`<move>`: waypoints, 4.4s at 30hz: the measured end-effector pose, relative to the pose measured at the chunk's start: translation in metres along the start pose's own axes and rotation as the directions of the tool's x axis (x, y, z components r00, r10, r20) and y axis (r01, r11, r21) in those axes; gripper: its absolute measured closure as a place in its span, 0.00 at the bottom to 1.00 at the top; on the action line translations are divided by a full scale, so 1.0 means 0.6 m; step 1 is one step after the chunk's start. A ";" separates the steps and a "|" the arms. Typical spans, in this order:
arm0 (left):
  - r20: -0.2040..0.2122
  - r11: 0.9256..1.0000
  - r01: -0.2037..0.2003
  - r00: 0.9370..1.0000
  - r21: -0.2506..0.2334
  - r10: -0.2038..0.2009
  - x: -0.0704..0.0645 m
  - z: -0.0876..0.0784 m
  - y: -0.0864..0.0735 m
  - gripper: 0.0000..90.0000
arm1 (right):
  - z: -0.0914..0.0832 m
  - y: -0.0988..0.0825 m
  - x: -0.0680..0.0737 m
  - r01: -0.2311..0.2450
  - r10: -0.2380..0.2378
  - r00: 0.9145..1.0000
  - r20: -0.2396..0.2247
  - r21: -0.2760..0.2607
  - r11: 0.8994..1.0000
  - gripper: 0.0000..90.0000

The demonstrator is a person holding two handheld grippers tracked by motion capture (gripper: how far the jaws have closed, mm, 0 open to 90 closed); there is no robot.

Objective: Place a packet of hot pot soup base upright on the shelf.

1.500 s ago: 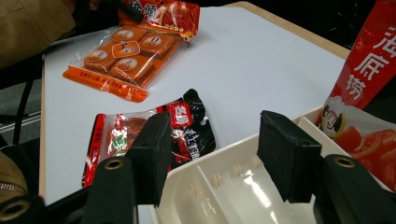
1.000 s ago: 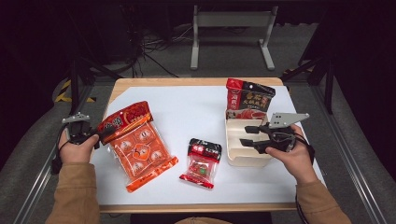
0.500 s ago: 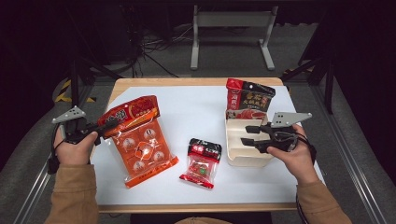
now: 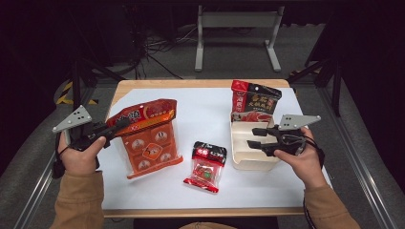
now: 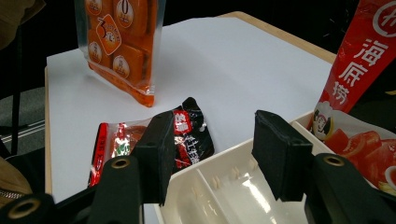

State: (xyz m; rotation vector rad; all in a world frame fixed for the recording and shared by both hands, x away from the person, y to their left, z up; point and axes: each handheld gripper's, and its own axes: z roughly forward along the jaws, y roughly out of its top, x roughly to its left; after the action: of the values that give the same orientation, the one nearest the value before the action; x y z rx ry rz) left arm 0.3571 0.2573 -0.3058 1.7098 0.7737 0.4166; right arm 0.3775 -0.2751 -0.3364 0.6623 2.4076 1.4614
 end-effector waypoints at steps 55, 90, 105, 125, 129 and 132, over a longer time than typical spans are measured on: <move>0.195 0.980 -0.138 0.967 -0.146 0.165 -0.086 0.037 0.062 1.00 | 0.022 0.065 0.027 0.073 -0.077 0.996 -0.034 -0.102 0.992 0.39; 0.300 0.969 -0.165 0.929 -0.184 0.215 -0.129 0.079 0.076 1.00 | 0.136 0.128 0.055 0.122 -0.150 0.967 -0.205 -0.144 0.982 0.29; 0.326 0.965 -0.157 0.919 -0.209 0.220 -0.134 0.085 0.072 1.00 | 0.160 0.123 0.068 0.118 -0.161 0.948 -0.275 -0.164 0.979 0.33; 0.292 0.963 -0.130 0.936 -0.237 0.198 -0.125 0.080 0.069 1.00 | 0.165 0.119 0.082 0.101 -0.181 0.908 -0.377 -0.222 0.970 0.57; 0.293 0.963 -0.130 0.935 -0.235 0.198 -0.127 0.080 0.069 1.00 | 0.167 0.121 0.087 0.160 -0.225 0.909 -0.351 -0.203 0.966 0.71; 0.296 0.963 -0.127 0.935 -0.238 0.197 -0.125 0.079 0.068 1.00 | 0.165 0.122 0.090 0.167 -0.229 0.903 -0.364 -0.196 0.966 0.75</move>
State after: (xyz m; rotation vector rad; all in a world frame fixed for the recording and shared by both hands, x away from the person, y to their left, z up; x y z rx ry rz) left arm 0.3448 0.1665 -0.2712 1.5891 0.3398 0.3144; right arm 0.3920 -0.1431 -0.3166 0.0890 2.4992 1.8065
